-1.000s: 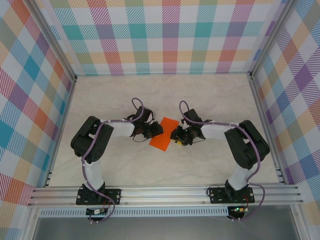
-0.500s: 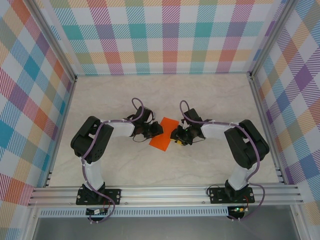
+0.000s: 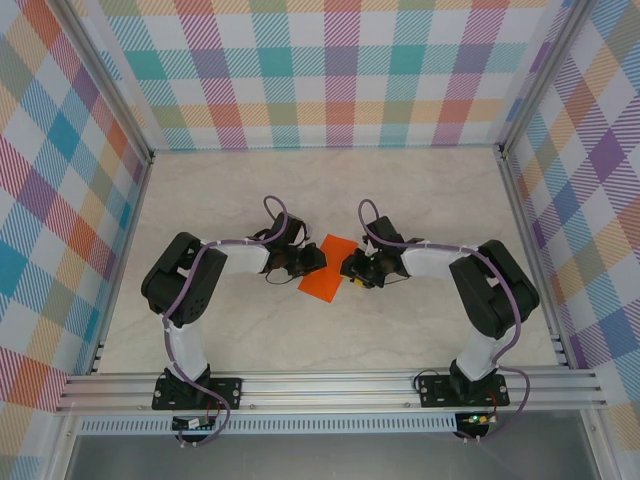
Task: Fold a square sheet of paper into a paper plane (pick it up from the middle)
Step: Turn over the paper at the center of the table.
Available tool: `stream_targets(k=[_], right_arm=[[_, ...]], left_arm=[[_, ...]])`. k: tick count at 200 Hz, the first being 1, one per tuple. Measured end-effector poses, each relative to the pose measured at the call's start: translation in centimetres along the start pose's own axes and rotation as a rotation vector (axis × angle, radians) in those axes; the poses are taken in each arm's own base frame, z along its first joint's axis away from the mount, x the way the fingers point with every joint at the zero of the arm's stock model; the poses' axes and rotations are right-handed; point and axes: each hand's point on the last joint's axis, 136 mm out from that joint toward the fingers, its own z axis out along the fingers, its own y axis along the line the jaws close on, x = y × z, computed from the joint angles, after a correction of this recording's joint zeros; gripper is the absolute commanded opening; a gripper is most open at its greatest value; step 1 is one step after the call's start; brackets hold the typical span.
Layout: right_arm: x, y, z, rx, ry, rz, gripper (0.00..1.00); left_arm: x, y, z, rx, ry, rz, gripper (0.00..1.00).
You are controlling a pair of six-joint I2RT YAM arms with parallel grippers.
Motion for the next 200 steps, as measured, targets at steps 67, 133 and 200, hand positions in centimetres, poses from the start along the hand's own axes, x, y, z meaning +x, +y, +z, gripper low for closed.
stream_targets(k=[67, 133, 200], right_arm=[[-0.6, 1.0, 0.0, -0.033, -0.012, -0.014, 0.36], [-0.7, 1.3, 1.0, -0.057, 0.013, -0.009, 0.35], [-0.5, 2.4, 1.2, -0.115, 0.037, -0.023, 0.32]], left_arm=[[0.0, 0.0, 0.0, -0.001, 0.001, 0.0, 0.16], [0.0, 0.0, 0.0, -0.001, 0.001, -0.001, 0.16], [0.0, 0.0, 0.0, -0.002, 0.0, -0.001, 0.16]])
